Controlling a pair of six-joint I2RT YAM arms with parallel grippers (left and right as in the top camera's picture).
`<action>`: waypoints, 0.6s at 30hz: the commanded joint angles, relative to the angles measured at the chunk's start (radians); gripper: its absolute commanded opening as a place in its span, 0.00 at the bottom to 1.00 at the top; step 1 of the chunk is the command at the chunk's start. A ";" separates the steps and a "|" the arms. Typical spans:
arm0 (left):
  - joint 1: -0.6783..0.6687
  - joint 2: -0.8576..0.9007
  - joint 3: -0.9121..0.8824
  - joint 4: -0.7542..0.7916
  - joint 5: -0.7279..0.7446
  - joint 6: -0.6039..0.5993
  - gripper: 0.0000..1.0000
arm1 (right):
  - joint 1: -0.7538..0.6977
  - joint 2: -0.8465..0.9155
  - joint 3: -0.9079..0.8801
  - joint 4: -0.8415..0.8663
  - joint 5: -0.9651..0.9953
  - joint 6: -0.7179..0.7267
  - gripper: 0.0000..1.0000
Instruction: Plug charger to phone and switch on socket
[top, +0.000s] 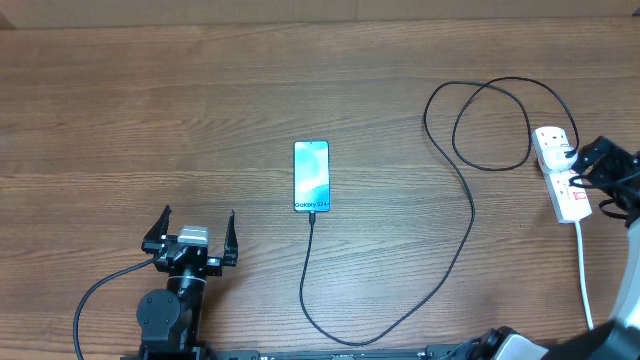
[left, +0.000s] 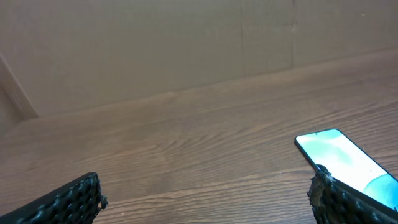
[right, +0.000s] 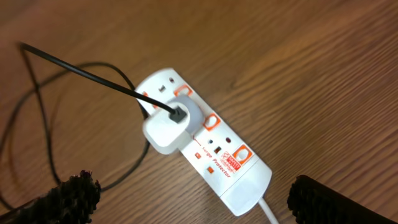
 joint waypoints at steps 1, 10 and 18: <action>-0.007 -0.012 -0.003 -0.002 -0.013 0.022 1.00 | 0.003 -0.111 -0.006 0.003 -0.008 -0.005 1.00; -0.007 -0.012 -0.003 -0.002 -0.013 0.022 0.99 | 0.075 -0.285 -0.006 0.003 -0.008 -0.005 1.00; -0.007 -0.012 -0.003 -0.002 -0.013 0.022 0.99 | 0.264 -0.311 -0.006 0.017 0.058 -0.004 1.00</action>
